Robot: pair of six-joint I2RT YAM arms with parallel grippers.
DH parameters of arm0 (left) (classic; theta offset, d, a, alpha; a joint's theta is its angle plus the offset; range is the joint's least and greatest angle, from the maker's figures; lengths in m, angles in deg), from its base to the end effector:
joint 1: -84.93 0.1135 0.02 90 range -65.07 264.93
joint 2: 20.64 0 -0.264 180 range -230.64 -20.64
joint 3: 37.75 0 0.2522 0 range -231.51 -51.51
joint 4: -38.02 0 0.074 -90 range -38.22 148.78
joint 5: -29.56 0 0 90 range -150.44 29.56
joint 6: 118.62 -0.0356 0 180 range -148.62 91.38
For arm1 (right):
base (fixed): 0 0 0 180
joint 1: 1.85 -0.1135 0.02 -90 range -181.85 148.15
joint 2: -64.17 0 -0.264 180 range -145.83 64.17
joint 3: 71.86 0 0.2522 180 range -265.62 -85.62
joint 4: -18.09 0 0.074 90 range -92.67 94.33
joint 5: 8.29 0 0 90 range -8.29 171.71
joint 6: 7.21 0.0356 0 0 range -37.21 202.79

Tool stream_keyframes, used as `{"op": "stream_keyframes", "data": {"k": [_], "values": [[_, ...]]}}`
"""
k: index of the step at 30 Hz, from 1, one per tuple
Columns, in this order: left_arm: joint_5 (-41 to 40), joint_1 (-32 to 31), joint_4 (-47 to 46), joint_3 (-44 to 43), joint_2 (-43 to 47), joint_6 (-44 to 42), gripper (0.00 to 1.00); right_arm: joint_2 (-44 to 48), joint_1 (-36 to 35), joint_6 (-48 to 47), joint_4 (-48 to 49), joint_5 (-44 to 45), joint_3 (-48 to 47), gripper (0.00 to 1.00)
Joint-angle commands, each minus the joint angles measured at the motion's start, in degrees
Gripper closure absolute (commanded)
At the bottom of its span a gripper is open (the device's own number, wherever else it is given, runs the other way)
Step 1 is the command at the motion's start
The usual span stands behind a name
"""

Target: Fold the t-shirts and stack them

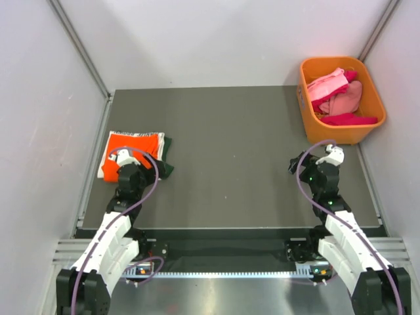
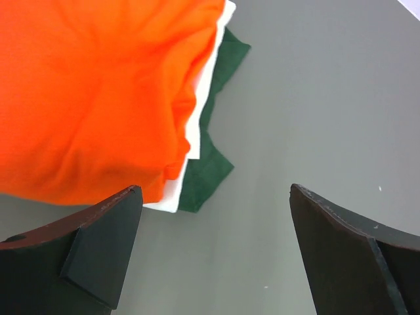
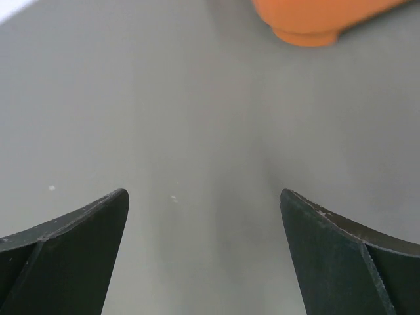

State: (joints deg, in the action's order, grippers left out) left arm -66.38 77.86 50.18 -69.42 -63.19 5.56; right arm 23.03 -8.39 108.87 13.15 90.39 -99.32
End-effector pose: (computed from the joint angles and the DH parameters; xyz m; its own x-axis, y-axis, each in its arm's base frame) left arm 0.1730 -0.0177 0.2016 -0.3370 -0.5213 -0.7840 -0.1951 0.8533 -0.4835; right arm 0.1692 0.0140 0.1927 -0.2719 0.4063 -0.8724 0.1659 0.9127 0.3733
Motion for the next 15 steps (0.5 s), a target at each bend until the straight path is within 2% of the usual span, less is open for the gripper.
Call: {"op": "stream_keyframes", "data": {"k": [1,3,8,10,15], "values": [[-3.2,0.0,1.3,-2.1,1.1,0.2,0.01,-0.4,-0.3,1.0,-6.1,5.1,-8.9,0.0],[-3.6,-0.1,0.8,-1.3,0.3,0.7,0.01,-1.0,-0.3,0.8,-12.6,7.8,-14.2,0.0],[-3.3,-0.1,-0.9,-0.8,-1.2,1.0,0.04,-10.8,2.6,1.4,-25.6,15.5,-39.2,0.06],[-2.9,0.0,-1.2,-0.6,-1.2,1.1,0.05,-16.9,5.7,0.9,-28.1,15.8,-48.4,0.1],[-2.6,0.0,-2.2,0.1,-1.0,1.0,0.05,-31.7,13.9,4.7,-30.6,10.9,-65.8,0.12]]}}
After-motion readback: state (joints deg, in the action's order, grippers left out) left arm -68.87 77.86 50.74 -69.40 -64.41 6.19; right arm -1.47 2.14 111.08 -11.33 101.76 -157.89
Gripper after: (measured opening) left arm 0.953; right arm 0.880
